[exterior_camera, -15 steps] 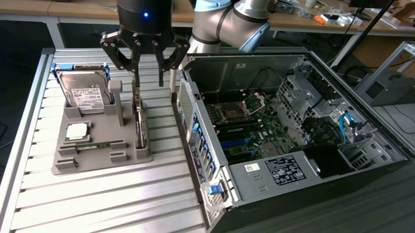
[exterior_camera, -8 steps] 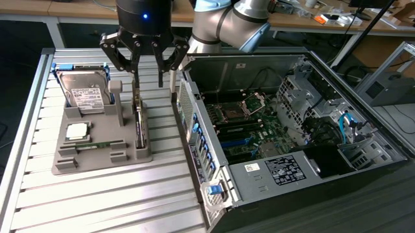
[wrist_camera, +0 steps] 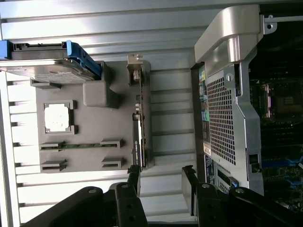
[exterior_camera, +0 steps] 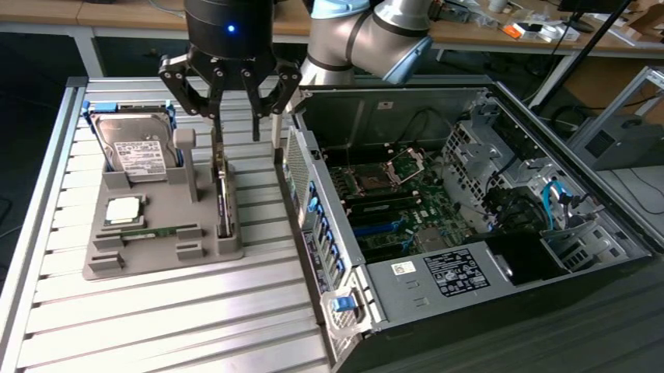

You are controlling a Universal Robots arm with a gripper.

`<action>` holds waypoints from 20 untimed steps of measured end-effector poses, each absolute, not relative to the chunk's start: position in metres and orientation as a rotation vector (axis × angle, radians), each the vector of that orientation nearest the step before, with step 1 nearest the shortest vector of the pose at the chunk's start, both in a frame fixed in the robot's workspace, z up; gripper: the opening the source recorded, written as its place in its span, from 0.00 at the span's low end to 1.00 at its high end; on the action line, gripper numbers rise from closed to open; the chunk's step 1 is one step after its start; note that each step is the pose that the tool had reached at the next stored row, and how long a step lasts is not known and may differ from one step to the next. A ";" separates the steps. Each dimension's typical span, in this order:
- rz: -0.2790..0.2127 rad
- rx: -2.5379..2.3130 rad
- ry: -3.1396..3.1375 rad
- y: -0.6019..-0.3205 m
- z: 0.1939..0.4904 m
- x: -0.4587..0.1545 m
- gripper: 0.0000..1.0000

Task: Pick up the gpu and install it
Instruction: 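Pick up the gpu and move the gpu toward the slot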

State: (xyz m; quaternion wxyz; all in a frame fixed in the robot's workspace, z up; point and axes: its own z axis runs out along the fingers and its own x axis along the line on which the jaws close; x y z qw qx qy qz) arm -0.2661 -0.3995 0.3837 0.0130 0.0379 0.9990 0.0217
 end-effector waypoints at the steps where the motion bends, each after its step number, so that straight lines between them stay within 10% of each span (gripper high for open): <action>1: 0.068 0.118 3.112 -0.399 0.383 -0.266 0.48; 20: 0.068 0.118 3.113 -0.399 0.380 -0.269 0.48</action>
